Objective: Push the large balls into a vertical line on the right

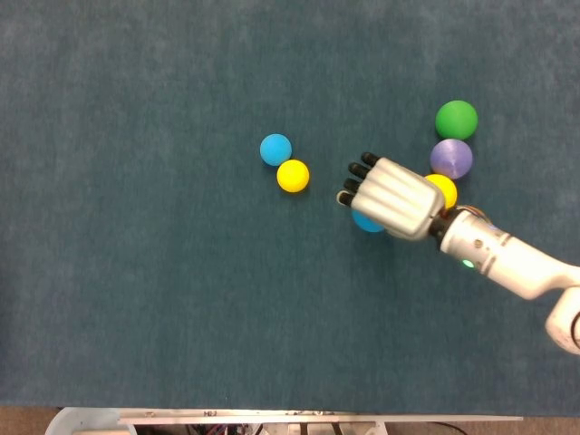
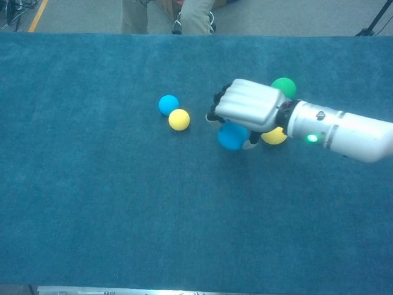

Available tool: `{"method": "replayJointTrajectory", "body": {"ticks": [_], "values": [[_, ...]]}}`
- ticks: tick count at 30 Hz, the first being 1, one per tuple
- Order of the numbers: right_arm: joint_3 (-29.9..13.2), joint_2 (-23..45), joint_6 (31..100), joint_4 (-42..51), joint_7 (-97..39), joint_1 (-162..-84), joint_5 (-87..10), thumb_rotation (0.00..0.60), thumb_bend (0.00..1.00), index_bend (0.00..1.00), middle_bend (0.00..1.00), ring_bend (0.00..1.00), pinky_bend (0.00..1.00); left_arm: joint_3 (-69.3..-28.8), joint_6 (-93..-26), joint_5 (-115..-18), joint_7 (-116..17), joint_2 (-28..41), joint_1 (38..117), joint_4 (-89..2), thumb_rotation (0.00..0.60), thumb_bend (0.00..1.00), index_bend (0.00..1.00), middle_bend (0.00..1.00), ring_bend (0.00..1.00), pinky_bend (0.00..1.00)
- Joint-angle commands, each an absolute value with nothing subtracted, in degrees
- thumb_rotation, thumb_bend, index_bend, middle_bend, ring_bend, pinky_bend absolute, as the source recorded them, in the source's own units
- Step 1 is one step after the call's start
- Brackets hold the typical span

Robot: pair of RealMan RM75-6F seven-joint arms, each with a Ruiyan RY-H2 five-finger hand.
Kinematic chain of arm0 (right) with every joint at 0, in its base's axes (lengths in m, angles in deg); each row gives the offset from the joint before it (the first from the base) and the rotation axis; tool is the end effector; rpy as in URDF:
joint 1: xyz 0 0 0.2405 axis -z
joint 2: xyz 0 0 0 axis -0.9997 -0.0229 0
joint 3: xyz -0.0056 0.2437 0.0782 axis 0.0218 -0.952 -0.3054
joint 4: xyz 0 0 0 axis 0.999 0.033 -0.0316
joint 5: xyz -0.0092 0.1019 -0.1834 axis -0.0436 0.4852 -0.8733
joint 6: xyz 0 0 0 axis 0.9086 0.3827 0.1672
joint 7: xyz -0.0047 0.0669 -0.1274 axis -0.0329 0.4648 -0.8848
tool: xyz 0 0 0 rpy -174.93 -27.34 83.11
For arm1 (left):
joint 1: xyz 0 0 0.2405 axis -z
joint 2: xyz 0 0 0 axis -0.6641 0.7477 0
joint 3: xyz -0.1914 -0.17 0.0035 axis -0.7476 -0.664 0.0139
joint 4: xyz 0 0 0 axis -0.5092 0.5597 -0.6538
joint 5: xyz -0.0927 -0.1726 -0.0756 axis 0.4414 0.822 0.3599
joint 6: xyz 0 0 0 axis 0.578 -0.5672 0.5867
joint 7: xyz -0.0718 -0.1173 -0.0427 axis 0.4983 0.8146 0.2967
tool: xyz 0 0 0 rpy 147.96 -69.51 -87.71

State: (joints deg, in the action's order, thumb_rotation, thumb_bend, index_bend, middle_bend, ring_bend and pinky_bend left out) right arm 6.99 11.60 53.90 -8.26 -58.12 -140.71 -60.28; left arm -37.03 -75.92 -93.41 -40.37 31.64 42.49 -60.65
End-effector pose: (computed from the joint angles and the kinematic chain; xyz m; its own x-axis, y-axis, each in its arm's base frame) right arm -0.1254 -0.3016 -0.0328 0.8176 0.0003 0.5758 -0.3434 -0.8024 0.4880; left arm -0.3479 0.1317 0.1762 0.3853 0.2106 0.8984 0.9127 0.0565 -0.4047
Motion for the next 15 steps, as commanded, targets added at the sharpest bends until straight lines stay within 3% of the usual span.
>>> {"method": "replayJointTrajectory", "body": {"ticks": [1, 15], "values": [[8.0, 10.5, 54.5, -8.6, -56.8, -139.6, -61.8, 0.600, 0.02, 0.46, 0.49, 0.30, 0.32, -37.0, -75.7, -93.5, -40.5, 31.6, 42.6, -60.8, 0.600, 0.40, 0.32, 0.17, 0.24, 0.27], [10.5, 7.2, 54.7, -8.5, -54.0, -136.0, -66.5, 0.600, 0.02, 0.46, 0.49, 0.30, 0.32, -37.0, -74.8, -93.4, -41.1, 31.4, 43.3, -61.2, 0.600, 0.40, 0.32, 0.17, 0.24, 0.27]]}}
